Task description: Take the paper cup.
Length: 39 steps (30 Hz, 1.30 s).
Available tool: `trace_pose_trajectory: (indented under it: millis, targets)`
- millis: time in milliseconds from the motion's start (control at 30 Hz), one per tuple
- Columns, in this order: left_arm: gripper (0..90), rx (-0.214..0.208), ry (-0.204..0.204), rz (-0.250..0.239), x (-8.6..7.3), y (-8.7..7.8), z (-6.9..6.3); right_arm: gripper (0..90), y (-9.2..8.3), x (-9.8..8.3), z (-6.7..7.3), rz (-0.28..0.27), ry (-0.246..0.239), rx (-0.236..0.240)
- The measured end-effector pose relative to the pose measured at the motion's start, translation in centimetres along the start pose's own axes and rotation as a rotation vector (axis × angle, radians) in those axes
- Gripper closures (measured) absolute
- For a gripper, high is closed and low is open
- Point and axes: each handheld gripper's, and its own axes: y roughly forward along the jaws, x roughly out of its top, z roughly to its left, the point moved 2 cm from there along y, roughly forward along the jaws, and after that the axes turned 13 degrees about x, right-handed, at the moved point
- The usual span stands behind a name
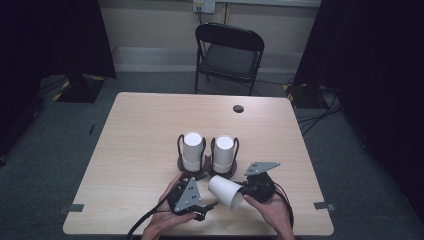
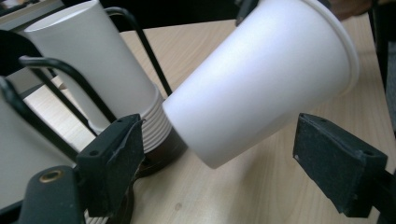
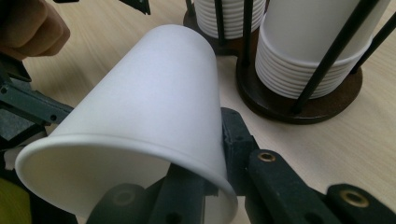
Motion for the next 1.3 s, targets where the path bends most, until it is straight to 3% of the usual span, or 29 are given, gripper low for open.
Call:
trace_pose_trajectory:
  millis: [200, 367, 767, 900, 1300]
  targets:
    - [16.0, -0.013, 0.066, 0.010, 0.4, 0.4, -0.6, 87.1, 0.3, 0.5, -0.1, 0.054, 0.006, 0.005]
    - [16.0, -0.025, 0.091, 0.011, 0.5, 0.7, -0.9, 87.1, 0.5, 0.9, 0.0, 0.087, 0.010, 0.015]
    - [12.6, -0.007, 0.137, 0.036, 0.8, 1.2, -1.7, 87.1, 1.3, 1.8, -0.3, 0.139, 0.029, 0.039]
    - [15.0, 0.033, 0.185, 0.058, 1.0, 1.3, -2.3, 87.9, 1.3, 2.4, 0.0, 0.134, 0.024, 0.083]
    - [15.6, 0.069, 0.198, 0.066, 1.4, 1.9, -2.9, 88.2, 1.8, 2.7, 0.1, 0.132, 0.044, 0.098]
